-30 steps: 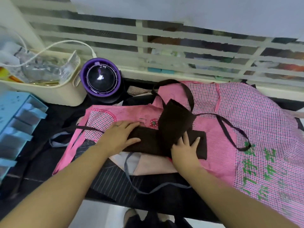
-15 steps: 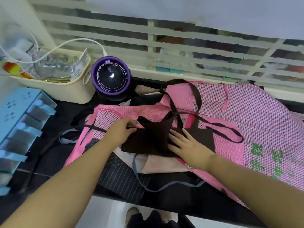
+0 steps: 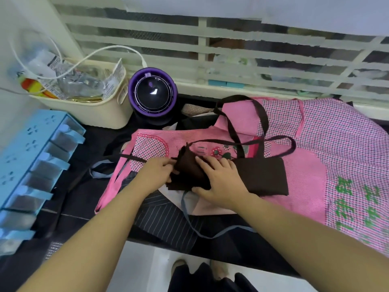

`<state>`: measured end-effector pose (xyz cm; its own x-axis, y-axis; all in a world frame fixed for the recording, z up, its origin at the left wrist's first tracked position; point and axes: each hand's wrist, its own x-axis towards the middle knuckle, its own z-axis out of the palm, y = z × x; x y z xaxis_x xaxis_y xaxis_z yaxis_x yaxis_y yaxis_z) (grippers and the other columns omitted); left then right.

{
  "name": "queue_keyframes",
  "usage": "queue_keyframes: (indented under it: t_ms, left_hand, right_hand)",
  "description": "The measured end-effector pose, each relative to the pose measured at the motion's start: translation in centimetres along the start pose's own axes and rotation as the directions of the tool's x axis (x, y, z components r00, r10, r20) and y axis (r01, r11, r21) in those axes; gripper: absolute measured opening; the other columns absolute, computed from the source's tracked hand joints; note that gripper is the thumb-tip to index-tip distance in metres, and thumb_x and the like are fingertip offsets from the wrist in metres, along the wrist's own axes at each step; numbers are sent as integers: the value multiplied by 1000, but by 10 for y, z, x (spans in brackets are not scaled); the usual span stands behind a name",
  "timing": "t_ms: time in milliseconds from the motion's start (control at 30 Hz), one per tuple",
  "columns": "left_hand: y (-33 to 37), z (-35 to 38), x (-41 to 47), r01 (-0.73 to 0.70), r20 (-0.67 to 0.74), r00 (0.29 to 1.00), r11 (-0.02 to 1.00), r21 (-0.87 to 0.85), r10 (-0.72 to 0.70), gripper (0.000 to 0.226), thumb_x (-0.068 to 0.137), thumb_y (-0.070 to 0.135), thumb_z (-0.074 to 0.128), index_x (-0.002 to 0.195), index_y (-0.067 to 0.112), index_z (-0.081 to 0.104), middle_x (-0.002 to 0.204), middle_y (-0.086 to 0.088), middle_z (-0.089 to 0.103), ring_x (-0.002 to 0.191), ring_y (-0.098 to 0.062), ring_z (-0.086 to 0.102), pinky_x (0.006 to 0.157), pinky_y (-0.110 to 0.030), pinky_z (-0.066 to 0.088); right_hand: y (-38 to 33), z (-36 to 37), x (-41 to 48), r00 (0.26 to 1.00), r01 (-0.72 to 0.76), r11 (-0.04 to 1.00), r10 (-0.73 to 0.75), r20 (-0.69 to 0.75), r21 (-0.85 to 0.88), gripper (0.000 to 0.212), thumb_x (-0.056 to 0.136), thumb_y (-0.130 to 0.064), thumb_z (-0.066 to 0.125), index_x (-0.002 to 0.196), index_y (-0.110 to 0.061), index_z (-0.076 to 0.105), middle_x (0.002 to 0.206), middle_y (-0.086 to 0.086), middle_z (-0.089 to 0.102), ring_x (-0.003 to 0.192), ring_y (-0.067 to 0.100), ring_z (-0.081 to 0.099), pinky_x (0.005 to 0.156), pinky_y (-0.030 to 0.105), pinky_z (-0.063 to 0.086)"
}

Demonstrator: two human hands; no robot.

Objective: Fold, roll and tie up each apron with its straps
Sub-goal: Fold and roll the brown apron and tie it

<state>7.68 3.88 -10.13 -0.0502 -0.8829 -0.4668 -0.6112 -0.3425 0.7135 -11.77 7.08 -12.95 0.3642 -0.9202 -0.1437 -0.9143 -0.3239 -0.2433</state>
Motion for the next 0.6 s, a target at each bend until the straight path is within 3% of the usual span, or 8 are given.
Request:
queue_keyframes:
  t_ms: [67, 133, 167, 233, 333, 467, 533, 600]
  left_hand:
    - [9, -1, -8, 245, 136, 969, 895, -374, -208, 24, 99, 19, 36, 109, 14, 58, 85, -2, 64, 69, -12, 65, 66, -24, 45]
    - [11, 1, -8, 312, 201, 949, 830, -463, -244, 26, 99, 36, 39, 107, 16, 54, 95, -10, 65, 86, -22, 66, 75, -29, 50]
    - [8, 3, -8, 291, 179, 955, 847, -444, -235, 30, 96, 45, 44, 104, 18, 55, 99, -10, 65, 89, -23, 66, 75, -30, 52]
    - [4, 13, -3, 223, 85, 975, 900, -374, -206, 40, 87, 53, 59, 109, 19, 57, 107, -7, 64, 94, -21, 65, 77, -33, 56]
    - [0, 23, -1, 199, -7, 977, 932, -303, -212, 58, 83, 38, 70, 131, 19, 44, 118, -4, 57, 105, -22, 60, 88, -40, 55]
    - [-9, 27, -2, 123, -107, 983, 970, -212, -148, 41, 92, 18, 58, 130, 19, 44, 121, -5, 57, 107, -21, 57, 97, -40, 48]
    - [-14, 30, -2, 74, -186, 977, 982, -174, -106, 31, 96, 17, 53, 126, 16, 48, 120, -4, 57, 108, -19, 55, 96, -35, 46]
    - [-17, 34, -1, 49, -244, 966, 988, -143, -83, 27, 98, 17, 50, 125, 12, 49, 116, -2, 54, 104, -15, 51, 90, -28, 42]
  right_hand:
    - [0, 3, 4, 999, 39, 999, -39, 27, -1, 67, 86, -61, 35, 147, -33, 33, 153, -1, 32, 128, 30, 36, 113, 52, 16]
    - [1, 6, 4, 996, 93, 995, -92, 15, -27, 55, 87, -52, 34, 134, -31, 54, 141, 2, 50, 110, 32, 52, 105, 60, 33]
    - [0, 7, 4, 994, 108, 993, -107, 35, -45, 51, 87, -48, 34, 126, -30, 61, 133, 2, 58, 100, 30, 56, 96, 61, 42]
    - [2, 9, 1, 993, 119, 989, -117, 27, -91, 48, 87, -43, 35, 123, -30, 64, 129, 3, 61, 98, 26, 49, 91, 62, 46]
    - [-1, 10, -4, 985, 174, 973, -174, 17, -148, 49, 88, -42, 35, 129, -30, 58, 133, 5, 57, 107, 25, 42, 95, 67, 38]
    - [-4, 13, -5, 971, 224, 956, -202, 126, -189, 52, 93, -51, 28, 137, -32, 50, 140, 5, 52, 122, 30, 50, 101, 69, 29]
    - [-4, 10, -4, 960, 235, 962, -207, 188, -138, 63, 95, -62, 13, 145, -30, 38, 150, 6, 40, 135, 30, 40, 109, 65, 18]
    - [2, 5, -7, 973, 191, 971, -168, 158, -143, 69, 95, -62, 6, 144, -27, 40, 150, 6, 40, 137, 28, 38, 112, 60, 20]
